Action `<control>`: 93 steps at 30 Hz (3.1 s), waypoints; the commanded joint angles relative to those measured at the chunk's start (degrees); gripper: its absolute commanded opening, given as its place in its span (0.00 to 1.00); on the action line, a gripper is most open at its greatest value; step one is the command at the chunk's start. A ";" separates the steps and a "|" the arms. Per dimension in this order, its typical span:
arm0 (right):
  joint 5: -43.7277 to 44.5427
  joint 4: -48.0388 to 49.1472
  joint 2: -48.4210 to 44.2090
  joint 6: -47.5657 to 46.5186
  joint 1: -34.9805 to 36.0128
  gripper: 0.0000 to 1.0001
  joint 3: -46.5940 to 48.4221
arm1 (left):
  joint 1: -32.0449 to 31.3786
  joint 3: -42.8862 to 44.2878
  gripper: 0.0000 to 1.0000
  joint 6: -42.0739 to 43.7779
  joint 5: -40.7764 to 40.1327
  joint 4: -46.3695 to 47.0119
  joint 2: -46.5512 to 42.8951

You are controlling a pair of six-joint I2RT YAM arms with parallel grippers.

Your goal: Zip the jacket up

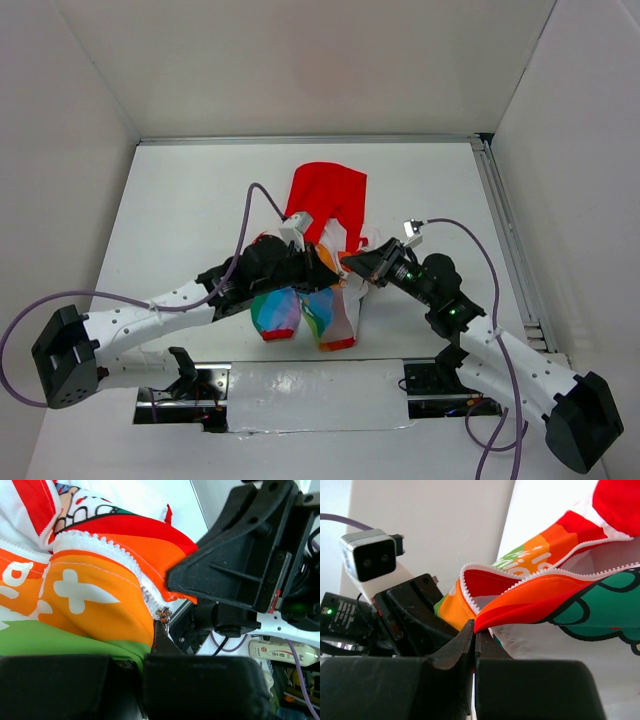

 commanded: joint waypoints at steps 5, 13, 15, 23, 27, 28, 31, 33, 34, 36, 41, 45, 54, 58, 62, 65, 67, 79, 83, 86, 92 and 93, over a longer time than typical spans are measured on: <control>0.76 -13.71 0.46 -6.77 -0.93 0.00 9.92 | -0.77 3.16 0.00 0.16 3.17 -4.17 1.42; 2.96 -30.38 4.50 -21.10 1.96 0.45 17.39 | 6.26 10.46 0.00 -3.18 7.65 -15.65 3.18; 5.50 -34.59 6.08 -24.61 3.02 0.54 20.11 | 7.76 14.23 0.00 -3.63 9.22 -20.94 4.58; 22.64 -47.95 7.23 -35.44 12.24 0.94 28.65 | 11.28 20.57 0.00 -2.84 13.54 -29.66 7.14; 26.96 -49.63 4.77 -36.59 15.94 0.97 30.50 | 12.07 20.23 0.00 -2.31 15.12 -29.58 6.78; 25.57 -49.63 4.59 -37.29 16.64 0.97 30.59 | 12.07 20.49 0.00 -2.48 14.95 -30.19 6.87; 24.85 -51.47 4.06 -39.48 18.13 0.94 30.50 | 12.07 21.19 0.00 -2.75 14.68 -31.42 7.31; 29.22 -54.88 4.93 -40.81 21.82 0.95 31.64 | 12.16 21.63 0.00 -2.49 14.95 -31.69 7.31; 31.42 -56.12 5.29 -41.07 23.57 0.94 32.16 | 12.16 21.72 0.00 -2.83 14.60 -32.04 7.31; 37.93 -58.67 6.52 -41.94 28.93 0.91 34.62 | 12.16 21.98 0.00 -3.01 14.60 -32.31 7.05; 37.51 -58.34 8.37 -43.01 37.46 0.84 36.83 | 12.16 21.54 0.00 -3.28 14.33 -32.13 6.17; 33.73 -52.10 8.63 -41.95 38.80 0.79 32.71 | 12.16 21.19 0.00 -3.54 14.60 -32.22 5.73; 43.12 -42.70 10.48 -31.94 38.62 0.66 27.08 | 12.16 19.96 0.00 -4.68 15.04 -31.08 4.15; 45.33 -38.65 11.88 -28.25 38.53 0.59 25.58 | 12.07 19.79 0.00 -4.86 14.95 -31.43 3.80; 46.21 -36.98 13.99 -26.49 38.62 0.60 25.32 | 11.99 19.17 0.00 -5.38 15.30 -31.08 3.53; 49.10 -36.01 15.22 -24.12 38.71 0.60 24.96 | 11.90 18.65 0.00 -5.30 15.65 -30.64 3.36; 51.91 -34.96 15.05 -23.24 38.45 0.60 24.44 | 11.90 18.47 0.00 -5.38 15.74 -30.55 3.18; 39.36 -20.90 7.76 -29.56 31.51 0.59 15.65 | 11.81 17.77 0.00 -4.86 15.30 -29.85 2.74; 29.97 -13.78 4.68 -31.05 27.99 0.54 11.53 | 11.81 17.24 0.00 -4.86 15.30 -29.23 2.83; 24.07 -10.88 3.19 -31.23 26.50 0.53 10.20 | 11.81 17.32 0.00 -4.86 15.30 -29.14 3.18; 21.60 -10.79 2.57 -30.26 25.09 0.40 10.11 | 11.81 17.15 0.00 -4.77 15.12 -29.05 3.01; 21.34 -10.96 2.57 -29.74 24.82 0.38 10.19 | 11.81 17.06 0.00 -5.03 14.95 -28.97 2.83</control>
